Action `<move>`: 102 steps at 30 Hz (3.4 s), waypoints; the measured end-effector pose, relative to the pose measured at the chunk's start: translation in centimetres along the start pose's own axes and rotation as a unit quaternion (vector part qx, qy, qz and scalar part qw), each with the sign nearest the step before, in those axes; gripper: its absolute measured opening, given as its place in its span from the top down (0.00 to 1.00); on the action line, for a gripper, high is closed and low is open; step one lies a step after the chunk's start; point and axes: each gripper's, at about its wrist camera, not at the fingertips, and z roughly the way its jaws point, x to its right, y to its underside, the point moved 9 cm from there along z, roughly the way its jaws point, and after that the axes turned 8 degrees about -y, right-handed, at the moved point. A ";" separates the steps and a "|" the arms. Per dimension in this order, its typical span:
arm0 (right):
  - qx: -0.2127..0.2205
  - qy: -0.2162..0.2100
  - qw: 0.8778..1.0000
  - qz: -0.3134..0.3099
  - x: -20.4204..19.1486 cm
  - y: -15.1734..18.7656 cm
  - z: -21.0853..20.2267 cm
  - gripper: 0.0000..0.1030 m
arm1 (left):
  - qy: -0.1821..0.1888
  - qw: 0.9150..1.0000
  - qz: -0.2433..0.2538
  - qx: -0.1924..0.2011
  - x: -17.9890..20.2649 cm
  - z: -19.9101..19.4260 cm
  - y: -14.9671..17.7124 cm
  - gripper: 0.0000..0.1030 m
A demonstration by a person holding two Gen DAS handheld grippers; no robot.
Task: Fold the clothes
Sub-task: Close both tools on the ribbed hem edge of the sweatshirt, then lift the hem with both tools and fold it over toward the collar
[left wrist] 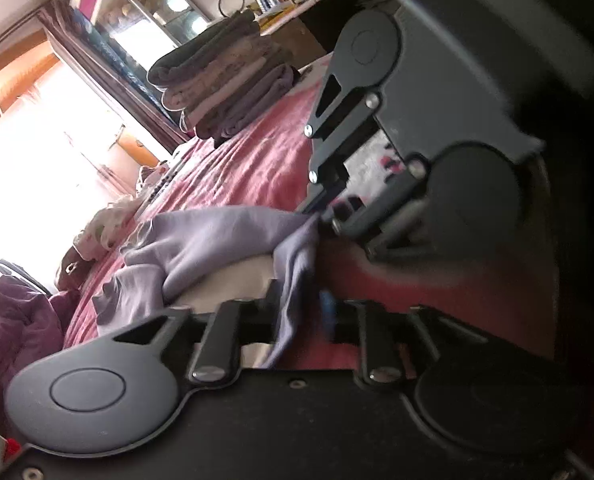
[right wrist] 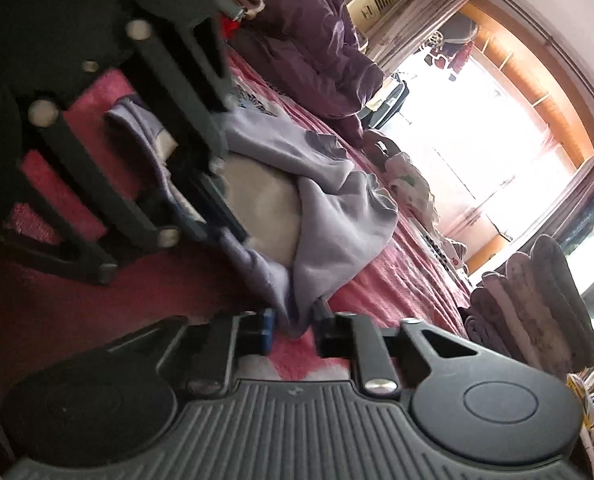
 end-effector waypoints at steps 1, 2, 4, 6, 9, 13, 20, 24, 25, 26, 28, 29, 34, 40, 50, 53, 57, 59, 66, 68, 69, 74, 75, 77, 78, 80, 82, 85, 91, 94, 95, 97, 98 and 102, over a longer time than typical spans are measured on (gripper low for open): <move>0.002 -0.001 1.000 0.005 0.1 -0.1 0.0 0.90 | 0.000 1.000 -0.002 -0.002 -0.6 -0.8 0.5 0.59; 0.004 -0.002 1.000 0.010 0.1 -0.1 -0.1 0.91 | -0.008 1.000 -0.006 -0.008 -1.4 -1.4 1.2 0.49; 0.006 -0.003 1.000 0.019 0.1 -0.2 -0.2 0.91 | -0.032 0.999 -0.012 -0.026 -3.1 -2.5 2.9 0.44; 0.007 -0.004 1.000 0.027 0.2 -0.2 -0.2 0.91 | -0.049 0.997 -0.014 -0.058 -4.5 -3.0 5.1 0.44; 0.010 -0.005 0.999 0.042 0.6 -0.4 -0.3 0.91 | -0.066 0.993 -0.007 -0.101 -5.3 -2.8 7.6 0.44; 0.013 -0.005 0.998 0.056 0.9 -0.5 -0.5 0.91 | -0.079 0.990 0.004 -0.116 -5.5 -1.7 8.1 0.44; 0.009 -0.001 0.998 0.060 0.9 -0.3 -0.1 0.91 | -0.101 0.985 0.025 -0.134 -5.7 0.4 8.3 0.56; 0.008 0.007 0.998 0.054 0.8 -0.3 -0.1 0.91 | -0.112 0.984 0.026 -0.139 -5.7 0.9 8.4 0.71; 0.010 0.011 0.999 0.052 0.8 -0.3 -0.1 0.90 | -0.113 0.984 0.019 -0.139 -5.8 0.9 8.4 0.73; 0.012 0.017 0.999 0.049 0.8 -0.4 -0.1 0.88 | -0.114 0.984 0.013 -0.138 -5.8 0.9 8.3 0.74; 0.015 0.018 0.999 0.048 0.9 -0.4 -0.1 0.85 | -0.119 0.984 0.004 -0.135 -6.0 1.0 8.3 0.88; 0.015 0.014 0.998 0.051 0.9 -0.5 0.0 0.85 | -0.120 0.984 -0.001 -0.133 -6.1 1.0 8.2 0.90; 0.025 -0.015 0.997 0.071 0.9 -1.0 -0.5 0.94 | -0.117 0.986 -0.016 -0.119 -6.4 -0.8 7.5 0.93; 0.052 -0.011 0.996 0.069 1.3 -1.7 -4.1 0.95 | -0.089 0.991 -0.023 -0.098 -6.4 -4.3 6.2 0.93; 0.082 -0.012 0.993 0.086 4.2 -3.8 -7.8 0.95 | -0.058 0.993 -0.096 -0.038 -10.4 -9.2 1.9 0.92; 0.087 -0.013 0.991 0.102 6.0 -4.7 -7.5 0.95 | -0.046 0.990 -0.131 -0.026 -12.8 -8.6 1.2 0.92; 0.093 -0.016 0.988 0.123 8.4 -5.9 -7.1 0.94 | -0.035 0.984 -0.176 -0.020 -16.3 -6.2 0.4 0.92; 0.097 -0.017 0.986 0.133 9.6 -6.6 -6.9 0.94 | -0.018 0.979 -0.201 -0.021 -17.7 -4.6 0.3 0.92; 0.102 -0.067 0.965 0.234 14.8 -7.0 -1.3 0.93 | 0.025 0.948 -0.316 -0.034 -22.0 2.5 2.8 0.92; 0.105 -0.086 0.950 0.281 16.1 -6.4 1.0 0.93 | 0.031 0.930 -0.364 -0.040 -22.6 4.6 4.2 0.92; 0.104 -0.094 0.941 0.308 16.7 -5.9 2.2 0.91 | 0.035 0.920 -0.389 -0.042 -23.0 5.7 4.9 0.92; 0.123 -0.131 0.863 0.472 19.1 -1.3 7.2 0.80 | 0.062 0.858 -0.508 -0.057 -23.5 9.5 8.4 0.86; 0.137 -0.141 0.842 0.502 19.3 -0.3 7.4 0.78 | 0.064 0.852 -0.516 -0.063 -23.5 9.9 8.8 0.82; 0.141 -0.148 0.818 0.537 19.0 1.3 7.7 0.68 | 0.068 0.839 -0.535 -0.071 -23.4 9.9 9.7 0.65; 0.140 -0.151 0.809 0.551 18.8 2.0 7.8 0.63 | 0.070 0.833 -0.544 -0.074 -23.3 9.7 10.0 0.61; 0.143 -0.165 0.792 0.571 18.8 2.5 8.4 0.60 | 0.075 0.824 -0.556 -0.077 -23.2 9.1 10.3 0.57; 0.148 -0.173 0.791 0.567 19.0 1.9 8.9 0.53 | 0.082 0.819 -0.563 -0.078 -23.0 8.5 10.4 0.56; 0.139 -0.182 0.808 0.543 18.7 0.8 9.7 0.49 | 0.097 0.819 -0.560 -0.083 -22.1 8.1 10.1 0.56; 0.111 -0.184 0.825 0.524 17.2 0.6 10.2 0.50 | 0.095 0.840 -0.527 -0.087 -20.5 8.4 9.2 0.72; 0.116 -0.183 0.835 0.506 17.1 0.2 9.9 0.85 | 0.088 0.856 -0.506 -0.067 -20.6 8.0 8.1 0.86; 0.119 -0.183 0.838 0.500 17.1 0.0 9.8 0.86 | 0.086 0.859 -0.501 -0.062 -20.6 7.9 7.9 0.88; 0.132 -0.182 0.841 0.492 17.3 -0.4 9.3 0.90 | 0.083 0.863 -0.495 -0.049 -20.9 7.8 7.4 0.89; 0.141 -0.174 0.844 0.487 17.6 -0.7 9.0 0.91 | 0.083 0.864 -0.495 -0.039 -21.2 7.8 7.0 0.90; 0.187 -0.154 0.846 0.474 19.4 -1.9 7.8 0.92 | 0.076 0.863 -0.500 0.019 -23.5 7.6 5.4 0.90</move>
